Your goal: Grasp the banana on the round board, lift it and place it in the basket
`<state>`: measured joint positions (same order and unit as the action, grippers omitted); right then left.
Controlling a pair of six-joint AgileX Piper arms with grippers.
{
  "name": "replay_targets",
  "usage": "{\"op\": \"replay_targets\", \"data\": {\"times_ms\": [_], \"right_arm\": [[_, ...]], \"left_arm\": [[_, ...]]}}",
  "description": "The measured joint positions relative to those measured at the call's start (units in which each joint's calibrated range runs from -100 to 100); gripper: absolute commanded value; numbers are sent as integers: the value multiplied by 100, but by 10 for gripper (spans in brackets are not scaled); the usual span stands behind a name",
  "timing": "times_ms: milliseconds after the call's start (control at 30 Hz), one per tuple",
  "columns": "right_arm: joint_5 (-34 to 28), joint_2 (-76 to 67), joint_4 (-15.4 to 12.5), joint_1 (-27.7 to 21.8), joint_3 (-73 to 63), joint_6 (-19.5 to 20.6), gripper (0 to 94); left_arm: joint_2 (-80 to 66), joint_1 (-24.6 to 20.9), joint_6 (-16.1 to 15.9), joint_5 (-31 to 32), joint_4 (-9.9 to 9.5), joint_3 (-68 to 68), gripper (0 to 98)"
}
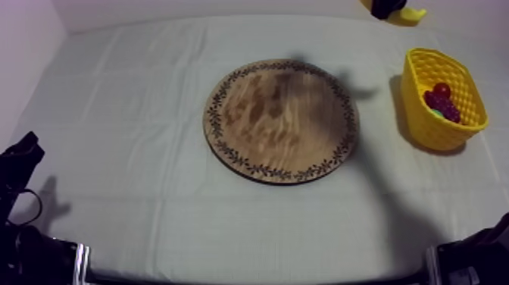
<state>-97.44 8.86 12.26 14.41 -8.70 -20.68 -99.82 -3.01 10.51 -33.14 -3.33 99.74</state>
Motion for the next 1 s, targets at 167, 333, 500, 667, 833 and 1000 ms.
{"op": "replay_targets", "data": {"times_ms": [167,333,500,667,833,1000], "right_arm": [[0,-38,-47,-294,118,203,162],[-1,-94,-84,-618,227,340,160],[0,-136,-186,-913,279,465,161],[-9,-237,-236,-1212,467,494,161],[-1,-361,-255,-1467,744,494,160],[-3,-511,-248,-1700,854,571,157]], "left_arm": [[0,0,0,0,0,0,1],[0,0,0,-8,0,0,1],[0,0,0,-1,0,0,1],[0,0,0,-1,0,0,1],[0,0,0,-1,0,0,1],[0,0,0,-1,0,0,1]]}}
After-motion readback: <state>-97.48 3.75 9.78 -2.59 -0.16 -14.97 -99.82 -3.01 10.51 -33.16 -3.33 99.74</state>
